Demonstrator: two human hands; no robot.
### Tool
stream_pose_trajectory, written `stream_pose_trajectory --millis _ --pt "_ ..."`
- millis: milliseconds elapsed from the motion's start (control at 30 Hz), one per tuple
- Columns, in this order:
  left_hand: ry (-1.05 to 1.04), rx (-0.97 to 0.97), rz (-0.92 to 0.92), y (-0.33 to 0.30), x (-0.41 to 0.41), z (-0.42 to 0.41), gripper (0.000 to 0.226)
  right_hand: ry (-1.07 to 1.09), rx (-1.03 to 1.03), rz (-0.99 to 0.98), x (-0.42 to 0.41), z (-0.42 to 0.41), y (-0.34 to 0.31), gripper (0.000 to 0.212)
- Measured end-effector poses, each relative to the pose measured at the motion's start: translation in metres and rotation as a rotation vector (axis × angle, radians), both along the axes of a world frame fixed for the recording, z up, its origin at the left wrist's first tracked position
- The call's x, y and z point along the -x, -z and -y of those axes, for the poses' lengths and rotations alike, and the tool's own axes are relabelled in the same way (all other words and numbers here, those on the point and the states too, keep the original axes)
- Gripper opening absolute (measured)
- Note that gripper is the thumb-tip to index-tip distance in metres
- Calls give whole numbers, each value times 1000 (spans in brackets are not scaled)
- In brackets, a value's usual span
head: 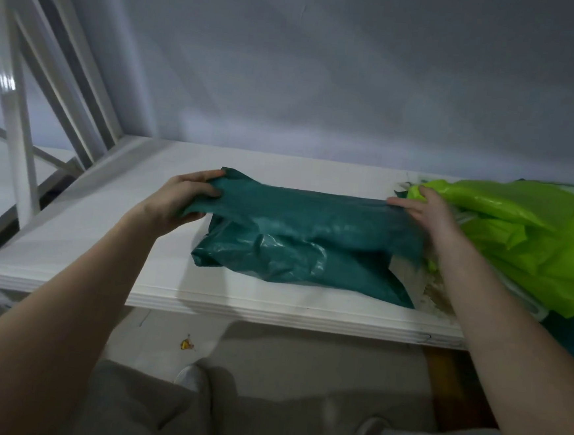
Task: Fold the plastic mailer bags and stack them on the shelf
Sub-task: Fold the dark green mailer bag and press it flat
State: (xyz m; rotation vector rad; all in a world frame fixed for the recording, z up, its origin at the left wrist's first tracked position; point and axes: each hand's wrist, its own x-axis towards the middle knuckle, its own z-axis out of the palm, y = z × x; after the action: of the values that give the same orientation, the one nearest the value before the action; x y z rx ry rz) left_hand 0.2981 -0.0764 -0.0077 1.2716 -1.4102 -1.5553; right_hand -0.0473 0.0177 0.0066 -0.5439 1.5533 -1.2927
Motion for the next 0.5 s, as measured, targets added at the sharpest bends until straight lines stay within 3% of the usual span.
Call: stream_pose_trajectory --millis 133,233,333,500 --pt "44 -76 4 1 -4 -8 50 6 12 11 -3 -8 -1 30" --pt "41 -99 27 -1 -1 -14 47 -37 12 38 -3 -17 -1 35" --pt "-24 -58 96 2 1 -22 31 -93 -99 -80 -9 -28 -1 22" --pt "-105 15 114 4 3 -32 27 -141 -225 -288 -18 -44 1 30"
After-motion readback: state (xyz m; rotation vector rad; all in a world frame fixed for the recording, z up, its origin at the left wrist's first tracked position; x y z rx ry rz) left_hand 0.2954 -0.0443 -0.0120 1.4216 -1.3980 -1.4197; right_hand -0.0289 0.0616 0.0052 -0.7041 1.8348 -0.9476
